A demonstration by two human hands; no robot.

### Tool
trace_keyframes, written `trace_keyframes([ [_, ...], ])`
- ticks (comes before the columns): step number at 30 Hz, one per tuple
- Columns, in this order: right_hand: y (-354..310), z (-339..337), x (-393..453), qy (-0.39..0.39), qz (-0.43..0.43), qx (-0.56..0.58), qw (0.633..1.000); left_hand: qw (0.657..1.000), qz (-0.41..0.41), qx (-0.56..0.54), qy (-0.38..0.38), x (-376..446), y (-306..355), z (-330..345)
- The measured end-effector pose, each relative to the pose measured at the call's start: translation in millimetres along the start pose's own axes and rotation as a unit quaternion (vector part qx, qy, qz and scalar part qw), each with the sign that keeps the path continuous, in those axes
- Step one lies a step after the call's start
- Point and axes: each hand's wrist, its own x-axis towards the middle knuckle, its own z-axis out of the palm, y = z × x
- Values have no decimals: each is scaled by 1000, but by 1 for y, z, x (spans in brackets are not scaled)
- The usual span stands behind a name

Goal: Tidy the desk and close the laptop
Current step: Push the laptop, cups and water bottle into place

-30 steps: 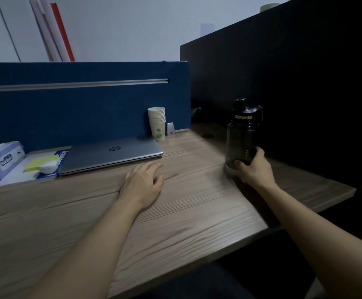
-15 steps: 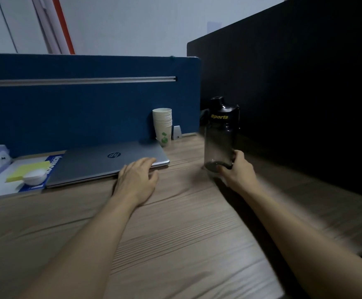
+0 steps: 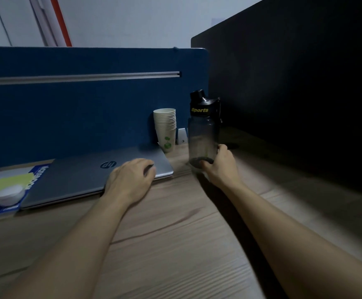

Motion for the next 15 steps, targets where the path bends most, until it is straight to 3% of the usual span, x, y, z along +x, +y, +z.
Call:
trace_keyframes([
  [15, -2, 42, 74, -22, -11, -11, 1000, 999, -4, 28, 30, 11, 0, 2],
])
